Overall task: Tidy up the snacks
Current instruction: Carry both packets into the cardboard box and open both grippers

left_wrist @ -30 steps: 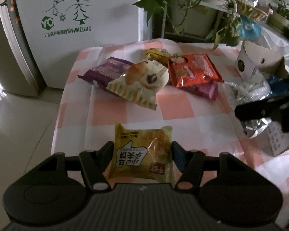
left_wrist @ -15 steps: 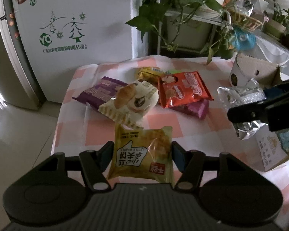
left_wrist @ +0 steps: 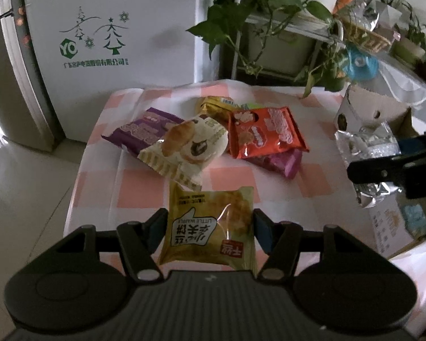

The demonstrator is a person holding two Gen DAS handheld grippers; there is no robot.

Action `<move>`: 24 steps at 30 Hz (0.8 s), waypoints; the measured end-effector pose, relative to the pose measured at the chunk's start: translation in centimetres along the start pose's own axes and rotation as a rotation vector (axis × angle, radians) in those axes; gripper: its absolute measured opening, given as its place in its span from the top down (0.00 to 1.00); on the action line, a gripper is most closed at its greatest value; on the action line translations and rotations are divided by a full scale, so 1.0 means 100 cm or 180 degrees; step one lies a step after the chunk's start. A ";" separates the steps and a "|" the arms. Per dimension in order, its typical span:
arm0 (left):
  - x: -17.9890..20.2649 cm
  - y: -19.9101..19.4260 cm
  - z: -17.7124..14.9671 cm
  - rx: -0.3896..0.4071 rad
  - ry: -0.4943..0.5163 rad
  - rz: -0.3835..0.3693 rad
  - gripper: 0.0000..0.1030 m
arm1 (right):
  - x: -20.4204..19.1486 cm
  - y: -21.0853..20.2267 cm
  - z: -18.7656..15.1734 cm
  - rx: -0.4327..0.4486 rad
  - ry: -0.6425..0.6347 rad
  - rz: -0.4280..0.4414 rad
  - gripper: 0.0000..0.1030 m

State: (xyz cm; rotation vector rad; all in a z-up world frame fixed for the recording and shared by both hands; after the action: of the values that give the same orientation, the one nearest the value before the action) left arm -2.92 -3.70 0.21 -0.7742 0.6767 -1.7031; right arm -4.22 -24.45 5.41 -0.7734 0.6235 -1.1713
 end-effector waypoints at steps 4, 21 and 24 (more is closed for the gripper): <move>0.011 -0.007 0.004 0.0050 -0.0032 -0.0047 0.39 | 0.011 -0.011 -0.003 0.0080 0.0104 -0.0010 0.20; 0.097 -0.029 0.008 0.0092 0.0112 -0.0430 0.39 | 0.080 -0.066 -0.027 0.0434 0.0757 -0.0235 0.20; 0.113 -0.029 0.008 0.0078 0.0141 -0.0516 0.39 | 0.090 -0.073 -0.034 0.0457 0.0862 -0.0329 0.20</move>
State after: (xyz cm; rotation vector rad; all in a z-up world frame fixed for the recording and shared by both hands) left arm -6.22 -13.98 4.68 -0.7938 0.6361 -1.8771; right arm -8.51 -35.18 8.91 -0.5340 0.7200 -1.4138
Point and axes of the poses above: each gripper's, at about its wrist camera, not at the fingertips, and y roughly the way its jaws point, x to its right, z to its top, the point moved 3 cm from there along y, roughly the way its jaws point, and after that the axes turned 9 degrees about -y, right-handed, at the moved point
